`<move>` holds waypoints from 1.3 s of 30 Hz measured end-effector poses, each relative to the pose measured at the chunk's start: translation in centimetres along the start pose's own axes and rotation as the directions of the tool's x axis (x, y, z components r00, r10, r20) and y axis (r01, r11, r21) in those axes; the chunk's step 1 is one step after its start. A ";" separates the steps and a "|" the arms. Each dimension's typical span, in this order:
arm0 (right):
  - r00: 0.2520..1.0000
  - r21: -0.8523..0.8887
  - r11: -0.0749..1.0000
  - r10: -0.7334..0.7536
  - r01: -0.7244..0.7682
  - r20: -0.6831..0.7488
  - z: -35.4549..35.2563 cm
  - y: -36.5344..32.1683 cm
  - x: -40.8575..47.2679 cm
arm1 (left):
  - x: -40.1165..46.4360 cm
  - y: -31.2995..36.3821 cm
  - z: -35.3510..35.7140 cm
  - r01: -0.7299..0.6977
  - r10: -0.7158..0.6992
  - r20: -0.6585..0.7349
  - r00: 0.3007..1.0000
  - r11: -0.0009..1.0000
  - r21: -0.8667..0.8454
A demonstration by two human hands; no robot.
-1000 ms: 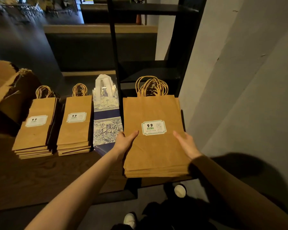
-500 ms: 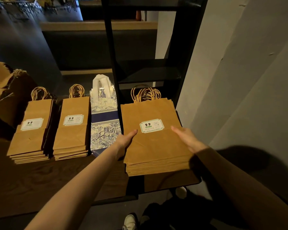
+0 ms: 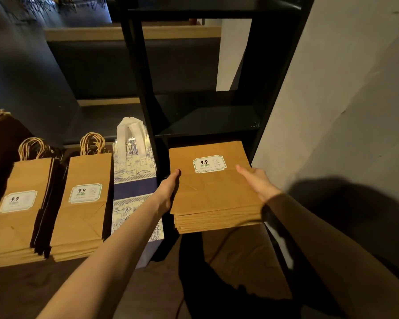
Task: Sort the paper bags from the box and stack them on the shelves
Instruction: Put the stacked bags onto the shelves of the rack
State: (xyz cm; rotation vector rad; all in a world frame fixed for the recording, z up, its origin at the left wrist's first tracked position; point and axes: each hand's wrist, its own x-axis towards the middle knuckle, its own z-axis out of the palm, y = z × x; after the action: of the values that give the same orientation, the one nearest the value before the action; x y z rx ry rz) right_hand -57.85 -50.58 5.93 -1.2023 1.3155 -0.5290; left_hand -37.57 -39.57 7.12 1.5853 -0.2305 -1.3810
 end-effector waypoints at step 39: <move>0.947 0.234 0.931 0.309 -0.280 -0.094 1.0 5.1 -2.0 | -0.2 -5.0 -1.1 0.437 -0.413 0.176 0.894 0.889 -0.134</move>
State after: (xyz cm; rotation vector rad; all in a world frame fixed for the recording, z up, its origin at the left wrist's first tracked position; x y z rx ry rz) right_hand -59.02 -46.62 2.12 -0.7819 1.4768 -0.5228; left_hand -38.86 -36.32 3.36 1.4445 0.1635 -1.8055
